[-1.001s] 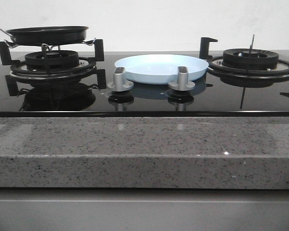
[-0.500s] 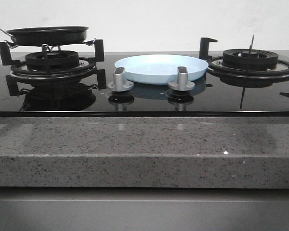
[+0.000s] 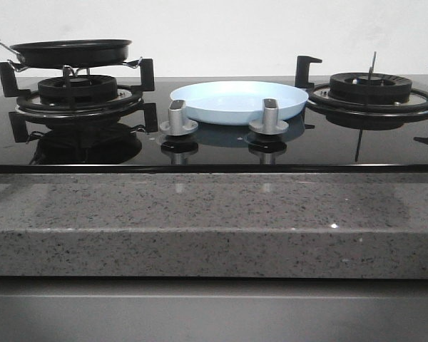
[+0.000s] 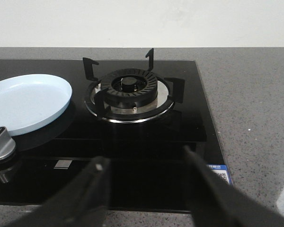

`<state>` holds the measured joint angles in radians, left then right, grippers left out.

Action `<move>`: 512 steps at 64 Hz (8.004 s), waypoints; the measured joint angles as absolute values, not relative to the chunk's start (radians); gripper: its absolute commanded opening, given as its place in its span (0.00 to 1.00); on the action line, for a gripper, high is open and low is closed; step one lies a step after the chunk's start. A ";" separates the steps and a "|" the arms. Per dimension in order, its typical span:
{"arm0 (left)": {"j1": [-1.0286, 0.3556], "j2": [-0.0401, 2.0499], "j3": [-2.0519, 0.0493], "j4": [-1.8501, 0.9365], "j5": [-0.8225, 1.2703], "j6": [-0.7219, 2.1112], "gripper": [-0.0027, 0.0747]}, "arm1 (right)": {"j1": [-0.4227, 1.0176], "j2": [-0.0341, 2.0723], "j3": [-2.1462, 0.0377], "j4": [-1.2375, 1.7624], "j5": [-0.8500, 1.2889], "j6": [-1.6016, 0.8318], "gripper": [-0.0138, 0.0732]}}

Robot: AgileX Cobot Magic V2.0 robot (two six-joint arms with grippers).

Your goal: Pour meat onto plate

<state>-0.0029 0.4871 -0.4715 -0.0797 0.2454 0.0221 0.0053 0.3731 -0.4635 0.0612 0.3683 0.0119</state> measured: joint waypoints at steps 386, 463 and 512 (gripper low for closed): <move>-0.003 0.493 -0.472 -0.081 0.239 0.022 0.84 | 0.320 1.638 -1.373 0.354 0.782 -0.009 0.09; 0.205 1.394 -1.107 -0.875 0.643 0.222 0.84 | 0.320 1.638 -1.373 0.356 0.786 -0.009 0.09; 0.224 1.613 -1.246 -1.058 0.663 0.329 0.83 | 0.320 1.638 -1.373 0.356 0.788 -0.009 0.09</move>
<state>0.2239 1.6130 -1.2460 -1.0584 0.6634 0.3292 0.3199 1.6384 -1.3730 0.3561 0.7879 -0.0088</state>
